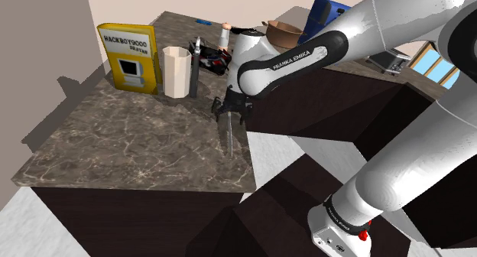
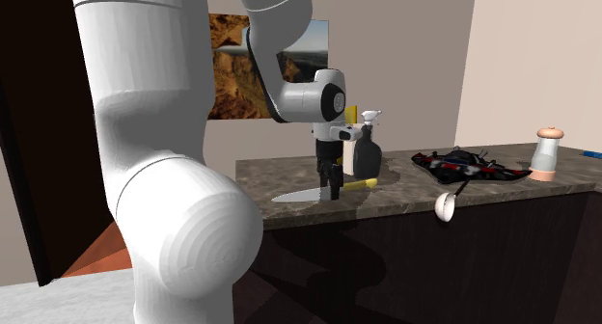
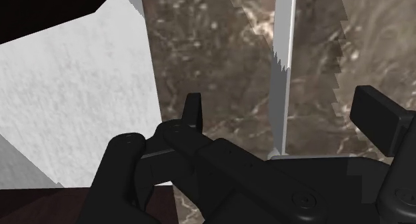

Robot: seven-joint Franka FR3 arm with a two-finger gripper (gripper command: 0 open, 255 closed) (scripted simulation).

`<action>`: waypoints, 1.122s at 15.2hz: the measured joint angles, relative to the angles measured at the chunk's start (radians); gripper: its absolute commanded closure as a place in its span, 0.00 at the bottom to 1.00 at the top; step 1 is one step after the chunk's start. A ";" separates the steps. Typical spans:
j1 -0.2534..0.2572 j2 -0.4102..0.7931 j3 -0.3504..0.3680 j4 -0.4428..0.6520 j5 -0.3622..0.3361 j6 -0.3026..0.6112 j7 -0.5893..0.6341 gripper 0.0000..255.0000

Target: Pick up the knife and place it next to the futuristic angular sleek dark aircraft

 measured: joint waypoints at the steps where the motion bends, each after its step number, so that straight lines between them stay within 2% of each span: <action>1: 0.000 0.000 0.000 0.000 0.000 0.000 0.000 1.00; 10: 0.000 0.000 0.000 0.000 0.000 0.000 0.000 1.00; 17: 0.001 -0.056 -0.002 0.031 0.027 -0.084 -0.021 1.00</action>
